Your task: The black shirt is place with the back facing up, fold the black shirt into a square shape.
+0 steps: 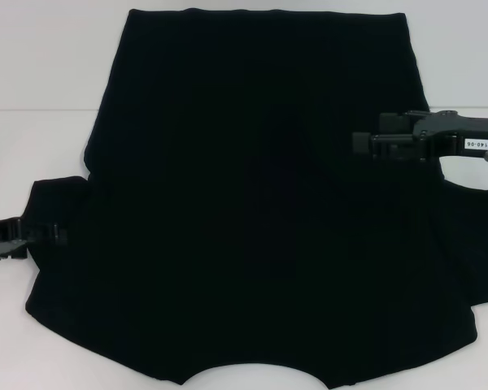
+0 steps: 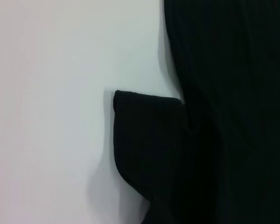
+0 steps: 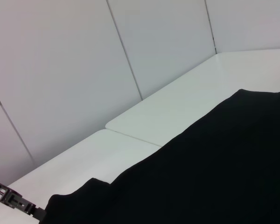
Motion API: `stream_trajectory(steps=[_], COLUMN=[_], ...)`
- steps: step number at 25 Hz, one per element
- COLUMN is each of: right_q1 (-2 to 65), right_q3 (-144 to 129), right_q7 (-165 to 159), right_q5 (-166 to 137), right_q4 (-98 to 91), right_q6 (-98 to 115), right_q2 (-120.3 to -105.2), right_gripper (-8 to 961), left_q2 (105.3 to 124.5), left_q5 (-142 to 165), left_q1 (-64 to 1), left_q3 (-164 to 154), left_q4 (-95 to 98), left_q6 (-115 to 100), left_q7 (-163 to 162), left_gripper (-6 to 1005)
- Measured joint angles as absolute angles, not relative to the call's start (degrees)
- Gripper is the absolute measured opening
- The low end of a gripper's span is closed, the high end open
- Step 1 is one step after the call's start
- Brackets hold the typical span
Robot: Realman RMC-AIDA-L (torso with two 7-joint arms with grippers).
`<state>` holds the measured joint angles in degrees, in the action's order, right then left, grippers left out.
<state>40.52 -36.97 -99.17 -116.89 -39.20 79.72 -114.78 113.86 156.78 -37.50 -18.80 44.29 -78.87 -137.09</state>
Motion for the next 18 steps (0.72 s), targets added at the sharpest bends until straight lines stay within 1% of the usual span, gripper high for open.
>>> stream_trajectory(steps=[18], right_q1=[40.5], right_q3=[-36.7], right_q7=[-99.1], right_q5=[-116.9], right_q4=[-39.3], right_q6=[79.7], right_q2=[-114.86], right_gripper=[914], left_q2=[113.91], left_q5=[156.5], left_q1=[-38.3], left_q3=[-18.9], left_q4=[43.5], left_q6=[-76.2], left_q7=[-136.7], left_gripper=[875])
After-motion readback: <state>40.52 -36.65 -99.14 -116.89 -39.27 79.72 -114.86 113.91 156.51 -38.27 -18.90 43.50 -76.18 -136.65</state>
